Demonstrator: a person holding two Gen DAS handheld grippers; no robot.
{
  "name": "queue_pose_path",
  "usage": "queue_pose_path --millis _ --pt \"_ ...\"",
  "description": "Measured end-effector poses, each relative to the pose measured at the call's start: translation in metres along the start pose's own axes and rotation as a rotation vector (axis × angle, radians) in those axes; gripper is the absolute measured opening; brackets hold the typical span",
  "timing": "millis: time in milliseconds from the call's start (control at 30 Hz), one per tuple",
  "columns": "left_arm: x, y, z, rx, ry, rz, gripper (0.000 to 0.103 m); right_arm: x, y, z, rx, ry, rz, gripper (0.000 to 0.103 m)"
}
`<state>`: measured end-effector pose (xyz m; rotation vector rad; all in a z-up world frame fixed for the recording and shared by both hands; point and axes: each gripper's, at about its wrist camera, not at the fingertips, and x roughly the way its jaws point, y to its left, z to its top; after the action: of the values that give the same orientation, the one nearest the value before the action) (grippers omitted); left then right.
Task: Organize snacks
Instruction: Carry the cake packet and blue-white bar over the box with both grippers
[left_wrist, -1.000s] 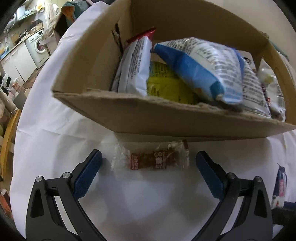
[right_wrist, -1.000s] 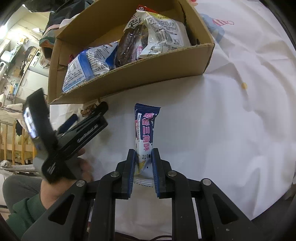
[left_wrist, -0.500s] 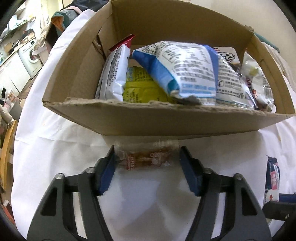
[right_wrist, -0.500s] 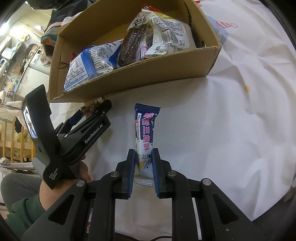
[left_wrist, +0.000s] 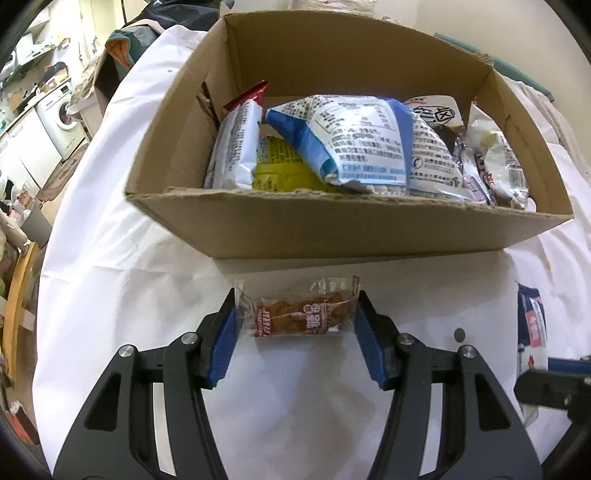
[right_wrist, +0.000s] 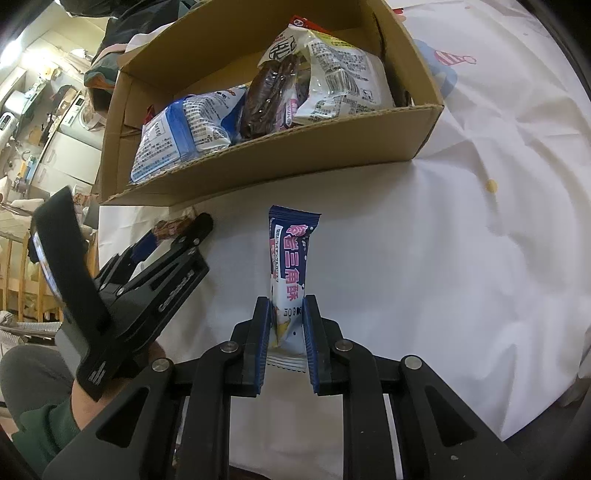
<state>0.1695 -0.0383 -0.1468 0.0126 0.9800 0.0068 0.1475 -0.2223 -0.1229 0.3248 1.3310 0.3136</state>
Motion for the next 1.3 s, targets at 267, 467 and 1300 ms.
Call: queue_pose_path --millis 267,467,1300 --pt "-0.020 0.013 -0.003 -0.016 0.004 0.016 0.055 -0.008 0.005 -0.003 -0.005 -0.022 0.007 0.019" --pt "-0.045 0.015 -0.003 -0.025 -0.015 0.001 0.055 -0.017 0.002 -0.005 -0.005 -0.035 0.015 0.019" --pt "-0.140 0.040 0.038 -0.038 -0.144 -0.051 0.055 -0.074 0.010 0.003 -0.041 -0.246 0.094 0.019"
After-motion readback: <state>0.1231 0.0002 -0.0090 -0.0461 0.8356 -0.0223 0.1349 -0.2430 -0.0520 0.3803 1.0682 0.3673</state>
